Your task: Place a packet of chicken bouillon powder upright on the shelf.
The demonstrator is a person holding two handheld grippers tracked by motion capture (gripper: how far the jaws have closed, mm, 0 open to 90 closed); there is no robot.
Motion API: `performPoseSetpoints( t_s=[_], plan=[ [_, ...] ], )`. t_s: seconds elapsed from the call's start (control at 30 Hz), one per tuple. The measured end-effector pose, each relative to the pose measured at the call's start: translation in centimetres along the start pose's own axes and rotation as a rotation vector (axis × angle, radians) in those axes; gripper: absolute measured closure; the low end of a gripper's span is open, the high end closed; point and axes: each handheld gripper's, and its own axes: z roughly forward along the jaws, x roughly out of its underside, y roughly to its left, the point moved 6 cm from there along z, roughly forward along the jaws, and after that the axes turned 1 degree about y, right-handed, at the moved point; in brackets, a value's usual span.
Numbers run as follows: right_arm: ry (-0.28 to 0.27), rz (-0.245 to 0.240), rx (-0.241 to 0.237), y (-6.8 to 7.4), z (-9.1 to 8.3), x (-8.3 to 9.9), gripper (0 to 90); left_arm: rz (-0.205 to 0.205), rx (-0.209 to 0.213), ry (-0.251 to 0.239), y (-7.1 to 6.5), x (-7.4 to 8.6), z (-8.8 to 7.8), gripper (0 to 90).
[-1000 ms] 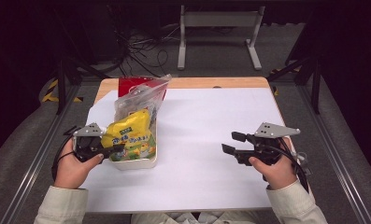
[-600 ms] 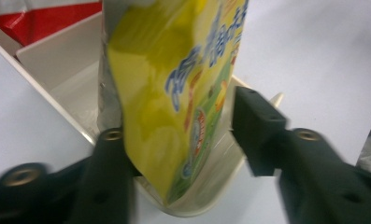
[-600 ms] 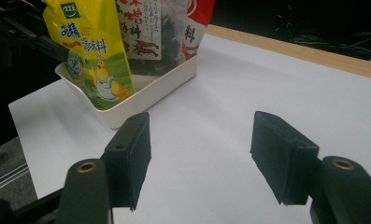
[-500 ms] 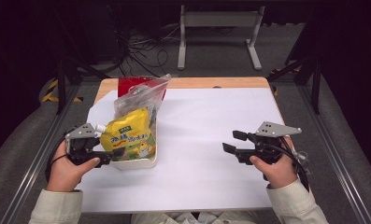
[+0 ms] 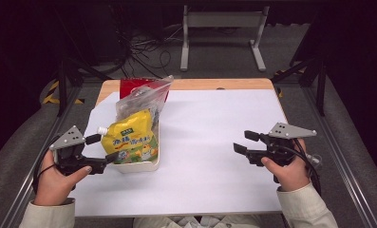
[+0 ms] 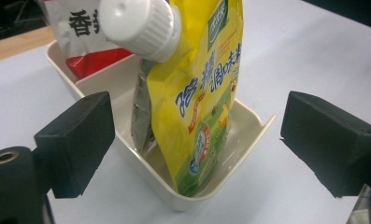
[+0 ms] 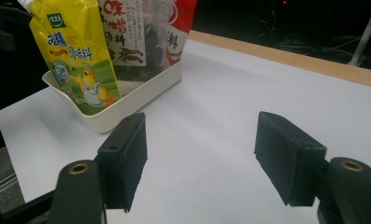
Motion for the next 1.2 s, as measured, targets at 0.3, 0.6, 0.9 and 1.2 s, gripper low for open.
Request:
performPoseSetpoints(
  t_s=[0.3, 0.6, 0.9, 1.2],
  plan=[
    [-0.008, -0.003, 0.049, -1.4, -1.6, 0.2, 31.2, -0.035, -0.009, -0.057, 0.9, 2.4, -1.3, 10.8],
    [-0.011, 0.014, 0.106, -3.1, -3.5, 1.3, 27.1, -0.049, -0.042, -0.052, 1.1, 4.1, -1.7, 10.5],
    [0.006, 0.05, 0.164, -5.1, -4.6, 3.7, 22.9, -0.088, -0.061, -0.041, 2.2, 6.2, -1.2, 10.5],
    [0.02, 0.073, 0.168, -5.8, -4.8, 6.2, 20.1, -0.108, -0.054, -0.063, 2.3, 7.8, 0.1, 10.7]
  ],
)
